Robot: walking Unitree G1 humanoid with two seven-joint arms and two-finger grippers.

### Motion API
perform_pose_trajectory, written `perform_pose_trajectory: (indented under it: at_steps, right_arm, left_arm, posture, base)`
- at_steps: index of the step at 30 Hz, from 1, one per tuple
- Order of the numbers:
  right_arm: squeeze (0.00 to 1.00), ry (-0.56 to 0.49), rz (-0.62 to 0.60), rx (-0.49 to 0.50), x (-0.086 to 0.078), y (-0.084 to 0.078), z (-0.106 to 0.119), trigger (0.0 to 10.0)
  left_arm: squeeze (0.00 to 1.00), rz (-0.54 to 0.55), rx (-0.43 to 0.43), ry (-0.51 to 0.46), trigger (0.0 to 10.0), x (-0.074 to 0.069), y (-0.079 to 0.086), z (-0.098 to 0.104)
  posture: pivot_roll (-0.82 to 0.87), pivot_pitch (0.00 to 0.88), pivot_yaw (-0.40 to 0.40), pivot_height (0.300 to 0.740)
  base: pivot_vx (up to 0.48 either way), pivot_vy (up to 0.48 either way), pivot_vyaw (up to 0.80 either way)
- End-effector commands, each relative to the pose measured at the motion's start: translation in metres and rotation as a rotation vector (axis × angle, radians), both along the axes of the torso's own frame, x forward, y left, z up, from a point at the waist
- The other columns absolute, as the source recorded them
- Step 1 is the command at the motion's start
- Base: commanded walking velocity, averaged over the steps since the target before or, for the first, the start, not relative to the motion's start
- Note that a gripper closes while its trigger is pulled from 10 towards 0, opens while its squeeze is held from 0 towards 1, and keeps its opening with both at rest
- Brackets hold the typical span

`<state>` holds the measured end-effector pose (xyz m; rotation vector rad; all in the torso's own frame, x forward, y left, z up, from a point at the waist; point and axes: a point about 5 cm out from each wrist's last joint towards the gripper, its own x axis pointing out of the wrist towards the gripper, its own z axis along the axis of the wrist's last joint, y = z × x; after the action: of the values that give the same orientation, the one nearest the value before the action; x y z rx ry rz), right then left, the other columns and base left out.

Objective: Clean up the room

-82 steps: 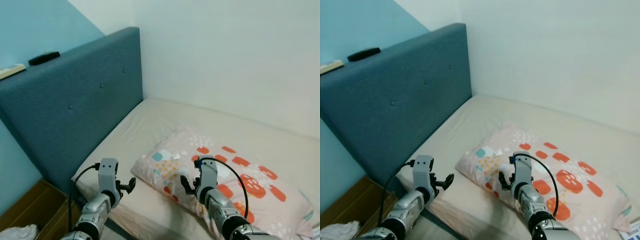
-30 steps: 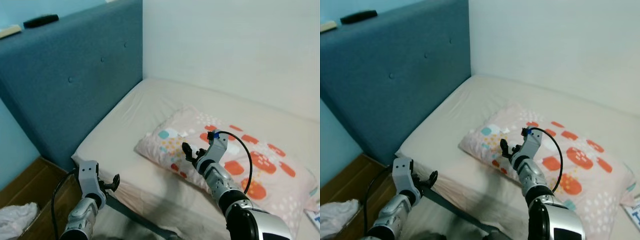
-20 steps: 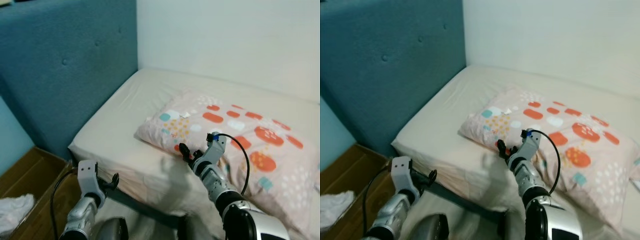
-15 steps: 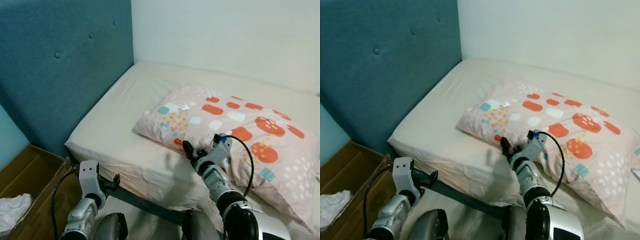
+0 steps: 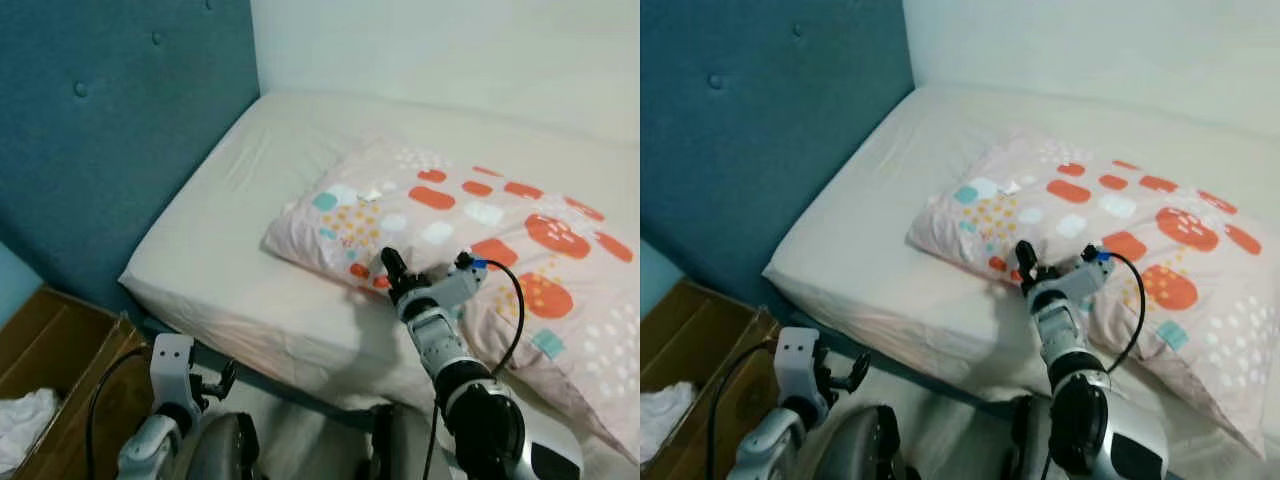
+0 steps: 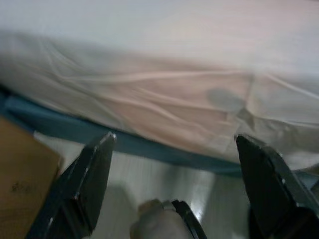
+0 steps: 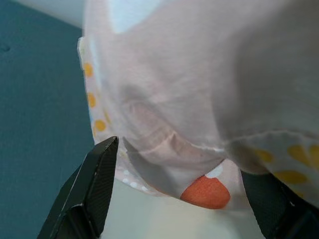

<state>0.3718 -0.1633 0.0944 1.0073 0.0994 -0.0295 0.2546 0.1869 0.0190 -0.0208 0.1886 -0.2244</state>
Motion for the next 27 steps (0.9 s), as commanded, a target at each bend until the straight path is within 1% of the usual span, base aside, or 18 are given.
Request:
perform_pose_trajectory:
  at_steps: [1, 2, 3, 5, 7, 8, 9, 11, 12, 14, 18, 20, 22, 23, 24, 25, 26, 27]
  right_arm:
    - [0.00, 0.024, -0.025, 0.043, -0.002, 0.003, -0.004, 10.0]
    - [0.00, 0.022, -0.072, 0.060, -0.001, -0.004, -0.002, 10.0]
    - [0.00, 0.022, -0.072, 0.060, -0.001, -0.004, -0.002, 10.0]
    - [0.00, 0.026, -0.180, 0.073, -0.002, -0.023, 0.000, 10.0]
    - [0.00, 0.028, -0.210, 0.074, -0.003, -0.029, 0.000, 10.0]
    - [0.00, 0.040, -0.284, 0.077, -0.006, -0.044, -0.001, 10.0]
    - [0.00, 0.040, -0.284, 0.077, -0.006, -0.044, -0.001, 10.0]
    - [0.00, 0.036, -0.346, 0.078, -0.009, -0.057, -0.001, 10.0]
    - [0.00, 0.036, -0.346, 0.078, -0.009, -0.057, -0.001, 10.0]
    - [0.00, -0.015, -0.422, 0.030, -0.012, -0.080, 0.008, 10.0]
    - [0.00, -0.031, -0.447, 0.012, -0.014, -0.088, 0.011, 10.0]
    - [0.00, -0.052, -0.549, 0.002, -0.022, -0.116, 0.016, 10.0]
    - [0.00, -0.065, -0.622, -0.011, -0.030, -0.137, 0.021, 10.0]
    - [0.00, -0.070, -0.641, -0.015, -0.032, -0.142, 0.022, 10.0]
    - [0.00, -0.073, -0.660, -0.016, -0.034, -0.147, 0.023, 4.5]
    - [0.00, -0.074, -0.672, -0.016, -0.035, -0.149, 0.024, 4.5]
    - [0.00, -0.083, -0.678, -0.020, -0.036, -0.152, 0.025, 0.0]
    - [0.00, -0.089, -0.681, -0.023, -0.036, -0.153, 0.026, 0.0]
  left_arm:
    - [0.00, -0.035, 0.039, 0.021, 10.0, -0.007, 0.001, -0.002]
    - [0.00, -0.068, 0.059, 0.014, 10.0, -0.010, -0.002, 0.000]
    - [0.00, -0.068, 0.059, 0.014, 10.0, -0.010, -0.002, 0.000]
    - [0.00, -0.108, 0.081, 0.014, 10.0, -0.016, -0.006, 0.001]
    - [0.00, -0.116, 0.083, 0.015, 10.0, -0.018, -0.008, 0.001]
    - [0.00, -0.138, 0.091, 0.019, 10.0, -0.022, -0.012, 0.002]
    - [0.00, -0.138, 0.091, 0.019, 10.0, -0.022, -0.012, 0.002]
    - [0.00, -0.158, 0.100, 0.020, 10.0, -0.026, -0.016, 0.002]
    - [0.00, -0.158, 0.100, 0.020, 10.0, -0.026, -0.016, 0.002]
    - [0.00, -0.160, 0.104, 0.027, 10.0, -0.030, -0.017, 0.005]
    - [0.00, -0.158, 0.105, 0.031, 10.0, -0.031, -0.018, 0.006]
    - [0.00, -0.157, 0.108, 0.034, 10.0, -0.032, -0.018, 0.007]
    - [0.00, -0.157, 0.109, 0.037, 10.0, -0.032, -0.018, 0.007]
    - [0.00, -0.157, 0.109, 0.039, 10.0, -0.032, -0.019, 0.007]
    - [0.00, -0.160, 0.109, 0.039, 10.0, -0.031, -0.020, 0.007]
    - [0.00, -0.162, 0.110, 0.039, 10.0, -0.032, -0.021, 0.008]
    - [0.00, -0.164, 0.111, 0.038, 10.0, -0.031, -0.022, 0.008]
    - [0.00, -0.166, 0.111, 0.038, 10.0, -0.032, -0.023, 0.008]
  posture:
    - [0.20, 0.322, -0.001, 0.591]
    - [0.21, 0.331, 0.005, 0.591]
    - [0.21, 0.331, 0.005, 0.591]
    - [0.22, 0.347, 0.017, 0.591]
    - [0.22, 0.347, 0.017, 0.591]
    - [0.22, 0.351, 0.019, 0.591]
    - [0.22, 0.351, 0.019, 0.591]
    - [0.22, 0.354, 0.020, 0.591]
    - [0.22, 0.354, 0.020, 0.591]
    - [0.22, 0.353, 0.016, 0.591]
    - [0.22, 0.353, 0.016, 0.591]
    - [0.21, 0.346, 0.010, 0.591]
    - [0.21, 0.344, 0.010, 0.591]
    - [0.20, 0.343, 0.010, 0.591]
    - [0.20, 0.343, 0.010, 0.591]
    - [0.20, 0.343, 0.010, 0.591]
    - [0.20, 0.343, 0.010, 0.591]
    - [0.20, 0.343, 0.010, 0.591]
  base:
    - [0.000, 0.000, 0.00]
    - [0.000, 0.000, 0.00]
    - [0.000, 0.000, 0.00]
    - [0.000, 0.000, 0.00]
    - [0.000, 0.000, 0.00]
    - [0.000, 0.000, 0.00]
    - [0.000, 0.000, 0.00]
    - [0.000, 0.000, 0.00]
    - [0.000, 0.000, 0.00]
    - [0.000, 0.000, 0.00]
    - [0.000, 0.000, 0.00]
    - [0.000, 0.000, 0.00]
    - [0.000, 0.000, 0.00]
    - [0.000, 0.000, 0.00]
    - [0.000, 0.000, 0.00]
    - [0.000, 0.000, 0.00]
    - [0.000, 0.000, 0.00]
    - [0.000, 0.000, 0.00]
